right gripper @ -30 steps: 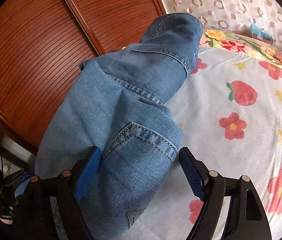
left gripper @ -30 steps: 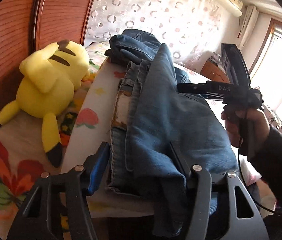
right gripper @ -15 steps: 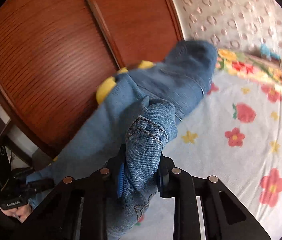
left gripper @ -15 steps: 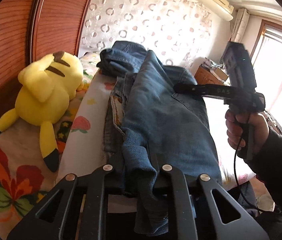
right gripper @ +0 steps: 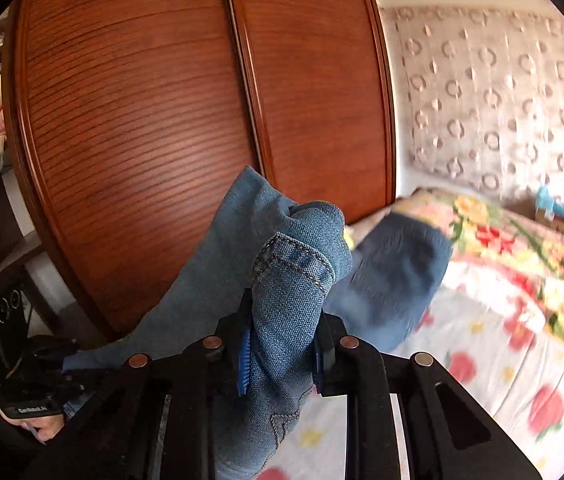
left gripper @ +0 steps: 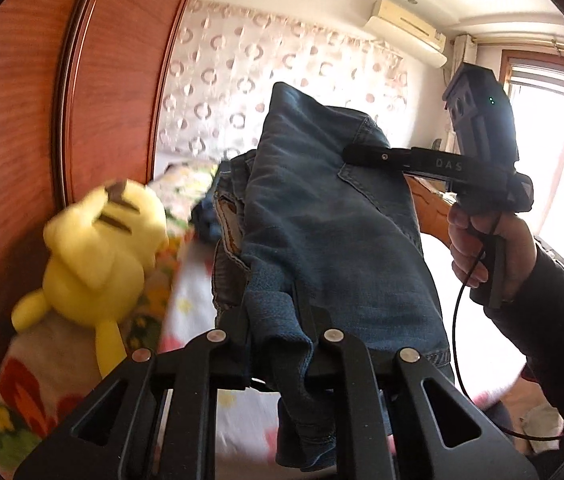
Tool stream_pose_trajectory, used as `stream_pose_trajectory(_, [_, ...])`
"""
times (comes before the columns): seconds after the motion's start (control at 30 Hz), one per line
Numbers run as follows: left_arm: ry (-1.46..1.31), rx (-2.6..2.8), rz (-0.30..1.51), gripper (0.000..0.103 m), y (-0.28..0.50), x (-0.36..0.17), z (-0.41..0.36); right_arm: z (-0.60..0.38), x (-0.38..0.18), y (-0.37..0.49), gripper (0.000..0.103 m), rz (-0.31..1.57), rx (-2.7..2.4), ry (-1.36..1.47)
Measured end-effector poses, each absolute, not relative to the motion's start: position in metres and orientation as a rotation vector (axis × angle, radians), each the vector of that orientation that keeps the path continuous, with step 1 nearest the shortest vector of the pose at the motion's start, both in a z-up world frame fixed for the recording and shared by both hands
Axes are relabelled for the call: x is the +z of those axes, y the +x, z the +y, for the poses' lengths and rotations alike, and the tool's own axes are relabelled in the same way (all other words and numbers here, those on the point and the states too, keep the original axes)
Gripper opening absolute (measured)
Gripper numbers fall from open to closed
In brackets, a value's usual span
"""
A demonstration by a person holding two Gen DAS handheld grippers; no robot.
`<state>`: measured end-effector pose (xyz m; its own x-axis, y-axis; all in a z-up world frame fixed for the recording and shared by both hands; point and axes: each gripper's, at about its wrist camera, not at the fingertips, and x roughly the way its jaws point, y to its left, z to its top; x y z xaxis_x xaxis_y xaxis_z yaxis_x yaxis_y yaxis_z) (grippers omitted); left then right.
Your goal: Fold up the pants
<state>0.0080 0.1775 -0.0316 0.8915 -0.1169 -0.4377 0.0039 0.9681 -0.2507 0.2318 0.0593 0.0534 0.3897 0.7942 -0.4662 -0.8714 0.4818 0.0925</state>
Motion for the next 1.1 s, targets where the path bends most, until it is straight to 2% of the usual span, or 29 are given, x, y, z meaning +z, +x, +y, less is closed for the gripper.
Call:
stream_pose_trajectory(0.37, [-0.192,-0.051,0.405,0.016,0.118,0.0,0.214,0.087,0.074,0.325,0.023,0.428,0.99,-0.173])
stream_pose_trajectory(0.73, [-0.146,-0.004,0.501,0.016,0.212,-0.026,0.229,0.143,0.029,0.427,0.023,0.515,0.943,-0.161])
stream_pose_trajectory(0.83, [-0.144,0.02,0.591,0.016,0.229,-0.051,0.232,0.161,0.006,0.458,0.03,0.639,0.911,-0.188])
stream_pose_trajectory(0.93, [-0.143,0.037,0.614,0.017,0.228,-0.066,0.233,0.162,-0.009,0.467,0.047,0.676,0.88,-0.193])
stream_pose_trajectory(1.0, [-0.145,0.039,0.611,0.018,0.226,-0.066,0.232,0.154,-0.007,0.467,0.065,0.657,0.88,-0.145])
stream_pose_trajectory(1.1, [-0.152,0.045,0.614,0.02,0.222,-0.07,0.234,0.15,0.001,0.46,0.067,0.596,0.882,-0.145])
